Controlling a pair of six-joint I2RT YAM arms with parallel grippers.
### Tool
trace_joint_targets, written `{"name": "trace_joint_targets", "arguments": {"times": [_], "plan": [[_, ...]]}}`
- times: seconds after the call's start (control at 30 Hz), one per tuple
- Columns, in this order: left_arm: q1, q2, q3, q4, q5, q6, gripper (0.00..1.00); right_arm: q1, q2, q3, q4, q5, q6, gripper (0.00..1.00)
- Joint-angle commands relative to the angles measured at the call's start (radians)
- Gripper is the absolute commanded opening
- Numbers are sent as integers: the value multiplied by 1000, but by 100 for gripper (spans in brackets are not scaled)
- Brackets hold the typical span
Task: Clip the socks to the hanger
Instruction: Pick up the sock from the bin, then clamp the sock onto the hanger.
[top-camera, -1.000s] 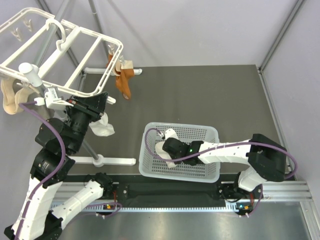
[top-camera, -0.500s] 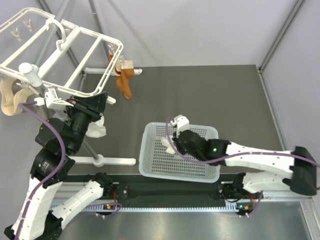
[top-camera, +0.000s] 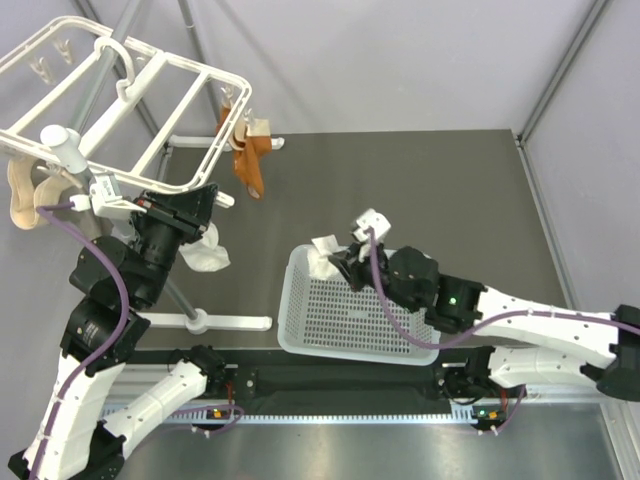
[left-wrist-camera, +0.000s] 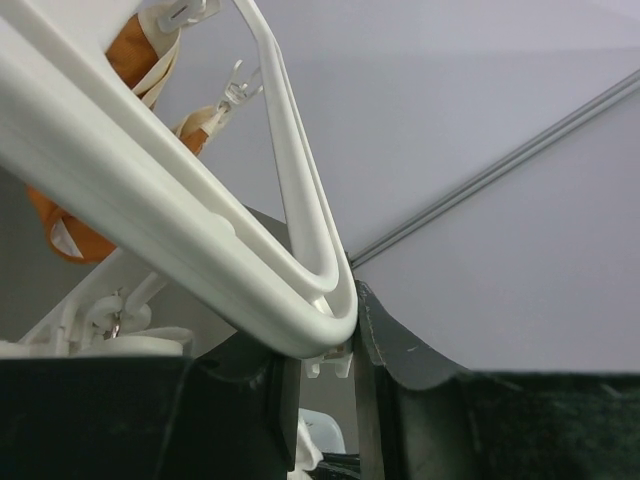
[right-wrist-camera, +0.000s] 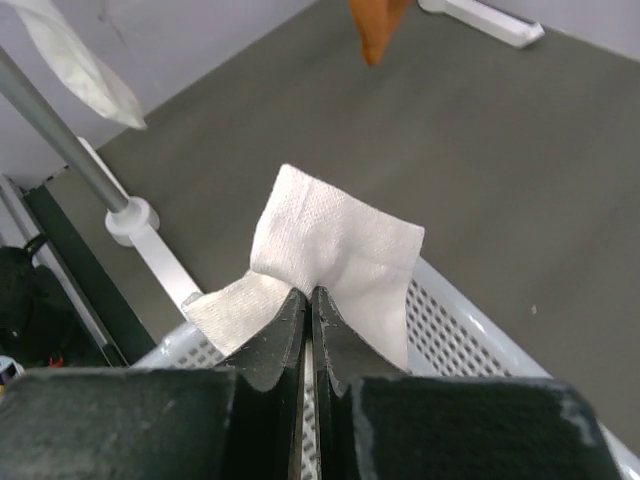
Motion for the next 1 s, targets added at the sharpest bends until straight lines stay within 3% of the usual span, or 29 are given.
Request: {"name": "trace_joint_targets", "arguments": {"times": [0.0, 0.2, 0.5, 0.97], "plan": [[-1, 23, 9, -13, 59, -42, 0, -1, 117, 168, 165, -56, -63, 0], [0, 26, 21, -28, 48, -48, 0, 10, 278, 364, 223, -82, -79, 0], [0, 24, 26, -47, 23, -40, 0, 40, 414, 596, 154, -88, -111, 0], [-1, 29, 11, -36, 14, -32, 0, 85, 476, 684, 128, -87, -131, 0]]}}
